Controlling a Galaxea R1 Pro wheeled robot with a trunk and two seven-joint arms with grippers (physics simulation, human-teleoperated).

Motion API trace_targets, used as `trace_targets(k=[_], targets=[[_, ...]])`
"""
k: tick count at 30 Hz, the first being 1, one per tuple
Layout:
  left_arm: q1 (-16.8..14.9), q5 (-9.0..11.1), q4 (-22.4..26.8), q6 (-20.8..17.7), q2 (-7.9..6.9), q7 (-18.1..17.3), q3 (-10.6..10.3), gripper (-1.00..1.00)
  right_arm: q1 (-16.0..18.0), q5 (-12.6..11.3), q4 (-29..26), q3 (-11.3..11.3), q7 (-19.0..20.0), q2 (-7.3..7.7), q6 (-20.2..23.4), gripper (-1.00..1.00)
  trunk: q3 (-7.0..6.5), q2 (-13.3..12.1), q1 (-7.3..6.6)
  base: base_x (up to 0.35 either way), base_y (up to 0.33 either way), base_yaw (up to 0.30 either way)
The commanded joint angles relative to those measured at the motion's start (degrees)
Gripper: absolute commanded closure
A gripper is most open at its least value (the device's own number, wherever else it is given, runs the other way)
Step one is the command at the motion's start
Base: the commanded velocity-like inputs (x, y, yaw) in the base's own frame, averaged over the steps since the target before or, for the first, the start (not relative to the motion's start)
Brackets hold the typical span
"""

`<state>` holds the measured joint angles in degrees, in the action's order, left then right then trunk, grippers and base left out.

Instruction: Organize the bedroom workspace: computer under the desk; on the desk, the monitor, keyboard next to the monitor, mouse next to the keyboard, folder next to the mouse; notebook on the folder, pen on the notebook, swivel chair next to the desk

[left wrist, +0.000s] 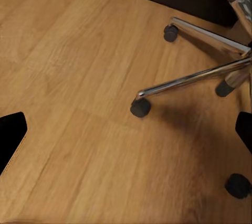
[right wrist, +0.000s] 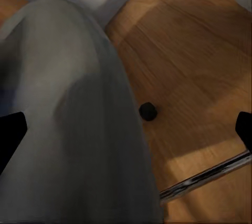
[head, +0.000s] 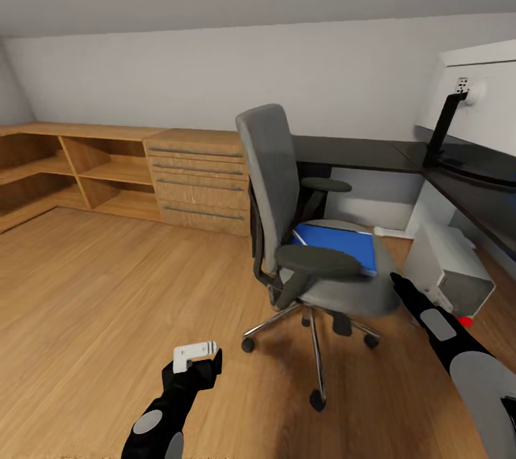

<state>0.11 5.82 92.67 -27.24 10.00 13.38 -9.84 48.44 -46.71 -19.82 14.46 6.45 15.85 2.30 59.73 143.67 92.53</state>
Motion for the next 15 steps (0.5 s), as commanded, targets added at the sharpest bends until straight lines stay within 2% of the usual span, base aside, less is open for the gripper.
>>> trace_targets(k=[1, 15], targets=[[-0.03, 0.6, 0.04, -0.18, 0.0, 0.51, -0.09, -1.0, -0.01, -0.58, 0.04, 0.04, 0.31, -0.04, 0.24, -1.0, 0.04, 0.01, 0.0, 0.0, 0.0, 0.277], [-0.03, 0.6, 0.05, -0.18, 0.0, 0.51, -0.08, -1.0, -0.02, -0.58, 0.04, 0.04, 0.31, 0.01, 0.24, -1.0, 0.04, 0.01, 0.0, 0.0, 0.0, 0.273]])
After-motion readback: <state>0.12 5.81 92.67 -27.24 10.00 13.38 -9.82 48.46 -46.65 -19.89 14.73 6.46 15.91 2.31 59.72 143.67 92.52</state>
